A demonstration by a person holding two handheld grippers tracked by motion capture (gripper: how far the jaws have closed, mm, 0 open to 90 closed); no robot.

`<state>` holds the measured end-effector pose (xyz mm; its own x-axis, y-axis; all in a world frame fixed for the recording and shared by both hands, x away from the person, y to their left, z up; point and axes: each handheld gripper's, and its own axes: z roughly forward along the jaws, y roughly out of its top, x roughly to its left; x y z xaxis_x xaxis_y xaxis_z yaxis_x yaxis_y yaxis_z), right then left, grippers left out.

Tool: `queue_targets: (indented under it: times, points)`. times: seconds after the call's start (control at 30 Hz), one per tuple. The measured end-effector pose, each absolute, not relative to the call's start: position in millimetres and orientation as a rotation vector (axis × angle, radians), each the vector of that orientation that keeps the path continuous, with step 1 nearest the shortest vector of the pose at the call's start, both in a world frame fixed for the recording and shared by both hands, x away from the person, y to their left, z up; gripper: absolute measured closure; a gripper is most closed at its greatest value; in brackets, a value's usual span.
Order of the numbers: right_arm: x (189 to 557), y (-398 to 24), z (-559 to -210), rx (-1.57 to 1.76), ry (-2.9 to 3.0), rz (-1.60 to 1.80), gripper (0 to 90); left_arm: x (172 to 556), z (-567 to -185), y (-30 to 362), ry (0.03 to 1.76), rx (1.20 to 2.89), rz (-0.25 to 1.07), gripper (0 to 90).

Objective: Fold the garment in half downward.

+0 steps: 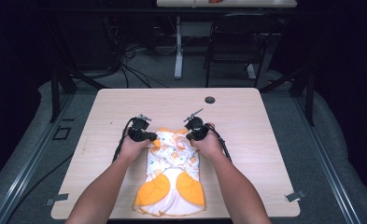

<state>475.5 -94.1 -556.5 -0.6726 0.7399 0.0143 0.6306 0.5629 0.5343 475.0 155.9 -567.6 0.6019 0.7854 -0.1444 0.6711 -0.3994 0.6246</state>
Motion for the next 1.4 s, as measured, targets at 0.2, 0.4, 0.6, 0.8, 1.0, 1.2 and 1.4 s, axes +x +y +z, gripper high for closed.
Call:
queue_targets:
  times: [0.2, 0.4, 0.6, 0.8, 1.0, 1.2, 1.4]
  points:
    - [471, -96, -545, 1.133, 2.564, 0.805, 87.9, 472, -559, 158, 1.126, 2.160, 0.250, 84.1]
    - [467, -100, -534, 1.122, 2.532, 0.887, 88.0, 467, -547, 164, 1.102, 2.148, 0.268, 84.3]
    - [462, -105, -522, 1.096, 2.521, 0.923, 88.3, 462, -535, 166, 1.079, 2.120, 0.289, 84.4]
    - [459, -111, -511, 1.096, 2.480, 0.965, 88.3, 461, -519, 165, 1.040, 2.106, 0.320, 84.5]
    - [457, -115, -505, 1.096, 2.438, 0.995, 88.4, 461, -505, 163, 1.013, 2.099, 0.356, 84.5]
    - [456, -116, -485, 1.028, 2.406, 1.001, 88.4, 460, -488, 162, 0.984, 2.082, 0.412, 84.5]
    - [453, -115, -462, 0.964, 2.361, 1.003, 88.4, 456, -467, 161, 0.949, 2.059, 0.480, 84.5]
